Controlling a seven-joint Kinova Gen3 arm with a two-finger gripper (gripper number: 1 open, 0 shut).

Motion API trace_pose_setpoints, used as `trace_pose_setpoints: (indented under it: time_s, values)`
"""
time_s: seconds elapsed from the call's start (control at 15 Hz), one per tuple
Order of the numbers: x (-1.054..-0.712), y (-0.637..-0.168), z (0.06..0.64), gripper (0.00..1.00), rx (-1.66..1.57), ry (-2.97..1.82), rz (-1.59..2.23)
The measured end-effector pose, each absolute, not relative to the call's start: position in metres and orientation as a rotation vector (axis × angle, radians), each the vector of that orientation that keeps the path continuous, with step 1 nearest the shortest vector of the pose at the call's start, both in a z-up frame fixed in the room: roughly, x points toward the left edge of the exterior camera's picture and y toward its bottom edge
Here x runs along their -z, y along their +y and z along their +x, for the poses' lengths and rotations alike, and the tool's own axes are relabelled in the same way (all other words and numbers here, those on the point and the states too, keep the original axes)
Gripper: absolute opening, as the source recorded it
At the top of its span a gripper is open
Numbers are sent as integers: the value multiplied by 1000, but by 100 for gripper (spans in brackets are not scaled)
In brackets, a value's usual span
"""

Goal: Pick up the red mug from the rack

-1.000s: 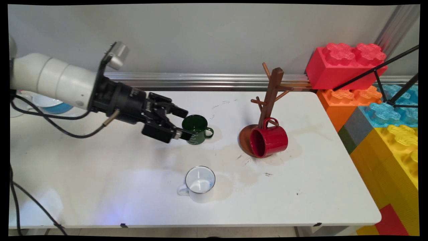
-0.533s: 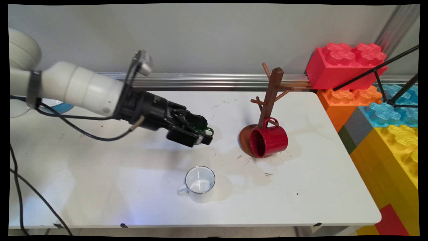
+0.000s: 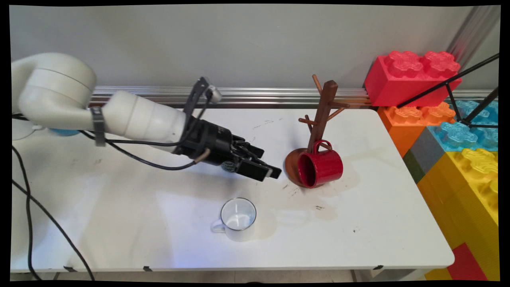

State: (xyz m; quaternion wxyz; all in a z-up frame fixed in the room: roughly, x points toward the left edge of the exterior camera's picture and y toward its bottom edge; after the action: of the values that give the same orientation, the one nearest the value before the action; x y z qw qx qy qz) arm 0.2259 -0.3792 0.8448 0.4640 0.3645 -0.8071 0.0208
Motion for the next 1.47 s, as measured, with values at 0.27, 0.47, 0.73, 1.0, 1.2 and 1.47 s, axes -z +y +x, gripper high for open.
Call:
trace_pose_setpoints:
  time_s: [0.27,0.47,0.73,1.0,1.2,1.47]
  values:
    - [-827,-392,208,100,-43,-1975,934]
    - [-814,-403,194,100,-28,-1970,945]
    - [-799,-416,178,100,-6,-1957,956]
    - [-787,-428,164,100,30,-1924,989]
    - [-778,-436,155,100,62,-1895,1024]
    - [-764,-445,142,100,118,-1842,1077]
